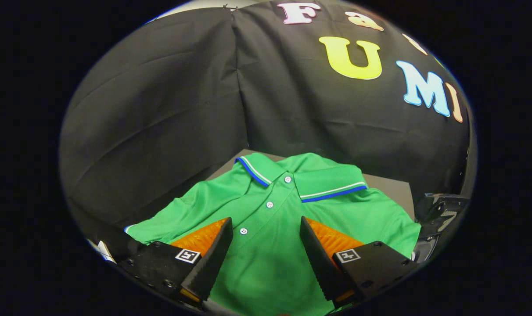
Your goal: Put the clothes into the washing machine and then close the washing machine lid.
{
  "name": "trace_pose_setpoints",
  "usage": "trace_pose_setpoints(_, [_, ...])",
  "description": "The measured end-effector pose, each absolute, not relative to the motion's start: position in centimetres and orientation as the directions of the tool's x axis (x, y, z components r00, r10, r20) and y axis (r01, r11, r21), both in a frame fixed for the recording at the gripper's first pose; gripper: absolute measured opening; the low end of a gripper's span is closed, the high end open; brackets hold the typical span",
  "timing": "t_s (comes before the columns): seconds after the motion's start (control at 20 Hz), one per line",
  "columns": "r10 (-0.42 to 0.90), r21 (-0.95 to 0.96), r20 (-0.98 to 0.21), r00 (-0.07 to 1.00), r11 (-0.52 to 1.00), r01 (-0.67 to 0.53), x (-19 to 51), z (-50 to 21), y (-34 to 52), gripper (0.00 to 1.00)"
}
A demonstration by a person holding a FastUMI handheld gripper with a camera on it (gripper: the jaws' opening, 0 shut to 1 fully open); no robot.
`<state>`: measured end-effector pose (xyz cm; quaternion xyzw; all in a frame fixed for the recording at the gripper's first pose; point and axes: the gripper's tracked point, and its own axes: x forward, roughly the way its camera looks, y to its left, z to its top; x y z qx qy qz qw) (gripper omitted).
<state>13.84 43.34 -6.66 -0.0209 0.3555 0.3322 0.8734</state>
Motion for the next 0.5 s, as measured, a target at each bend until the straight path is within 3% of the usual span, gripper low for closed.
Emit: trace_pose_setpoints(0.5, [0.554,0.152,-0.655,0.514,0.763,-0.628,13.74,-7.46,43.41,0.95])
